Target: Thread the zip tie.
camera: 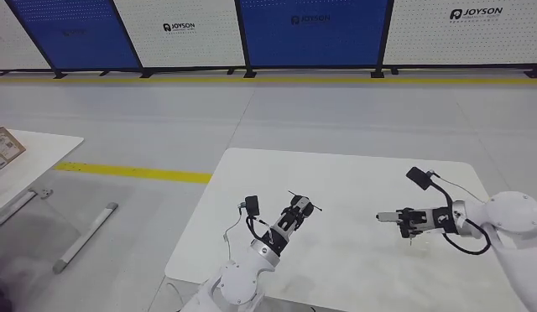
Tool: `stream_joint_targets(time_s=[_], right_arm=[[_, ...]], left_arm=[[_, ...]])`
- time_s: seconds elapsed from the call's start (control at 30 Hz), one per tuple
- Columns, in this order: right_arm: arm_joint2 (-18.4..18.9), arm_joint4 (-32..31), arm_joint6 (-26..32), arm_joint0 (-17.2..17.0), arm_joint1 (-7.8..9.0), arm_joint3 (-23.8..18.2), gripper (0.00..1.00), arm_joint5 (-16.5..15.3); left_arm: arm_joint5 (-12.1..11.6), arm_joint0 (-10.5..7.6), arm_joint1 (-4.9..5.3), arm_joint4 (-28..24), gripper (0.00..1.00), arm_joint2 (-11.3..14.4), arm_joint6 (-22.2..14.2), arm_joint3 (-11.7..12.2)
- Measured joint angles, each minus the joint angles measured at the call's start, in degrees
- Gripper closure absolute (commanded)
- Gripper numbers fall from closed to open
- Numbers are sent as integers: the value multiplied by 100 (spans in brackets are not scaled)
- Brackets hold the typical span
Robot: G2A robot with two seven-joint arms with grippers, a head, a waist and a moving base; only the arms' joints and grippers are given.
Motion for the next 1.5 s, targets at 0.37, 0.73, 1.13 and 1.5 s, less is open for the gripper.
stream_joint_targets(time_s=[0.37, 0.73, 1.13, 1.5], right_arm=[[-101, -130, -75, -3, 4, -53, 0, 65], [-645, -1237, 0, 600, 88, 300, 0, 275], [-1088, -1494, 0, 903, 50, 610, 0, 742], [-1234, -1965, -587, 851, -6, 571, 0, 1928]], left_arm=[[0, 0, 0, 0, 100, 0, 0, 0], [0, 0, 0, 0, 100, 0, 0, 0], [0, 0, 0, 0, 100, 0, 0, 0], [0, 0, 0, 0, 100, 0, 0, 0]])
